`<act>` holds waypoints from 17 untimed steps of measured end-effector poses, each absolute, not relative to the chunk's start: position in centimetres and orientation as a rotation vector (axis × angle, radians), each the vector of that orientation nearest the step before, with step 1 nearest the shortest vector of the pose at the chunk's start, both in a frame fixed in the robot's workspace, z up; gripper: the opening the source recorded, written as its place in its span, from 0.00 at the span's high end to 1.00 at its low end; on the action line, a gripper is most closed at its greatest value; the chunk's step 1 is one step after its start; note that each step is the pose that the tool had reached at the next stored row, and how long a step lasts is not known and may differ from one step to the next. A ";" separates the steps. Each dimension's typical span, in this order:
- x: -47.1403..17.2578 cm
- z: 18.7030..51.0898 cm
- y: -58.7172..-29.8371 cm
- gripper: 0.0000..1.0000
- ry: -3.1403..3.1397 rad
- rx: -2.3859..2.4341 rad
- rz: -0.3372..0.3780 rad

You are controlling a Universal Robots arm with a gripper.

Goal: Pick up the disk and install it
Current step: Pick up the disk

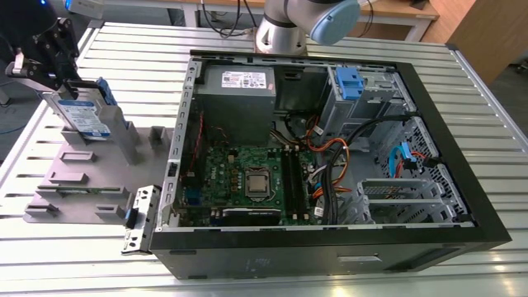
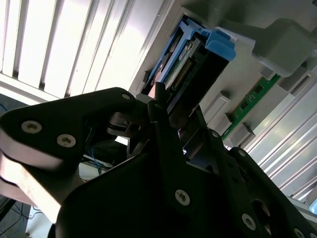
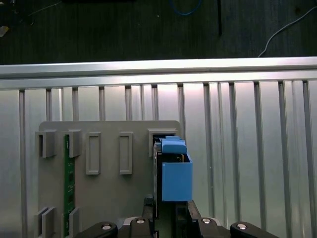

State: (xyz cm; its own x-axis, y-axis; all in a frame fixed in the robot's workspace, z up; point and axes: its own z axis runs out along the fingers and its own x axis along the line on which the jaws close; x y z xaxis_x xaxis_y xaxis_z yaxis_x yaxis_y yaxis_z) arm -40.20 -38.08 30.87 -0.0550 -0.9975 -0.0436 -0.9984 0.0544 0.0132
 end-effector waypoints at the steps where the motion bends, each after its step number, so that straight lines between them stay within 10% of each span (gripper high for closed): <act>1: -40.2 30.9 -38.1 0.65 2.265 -2.144 0.062; 17: -40.2 30.9 -38.1 0.65 2.253 -2.157 0.062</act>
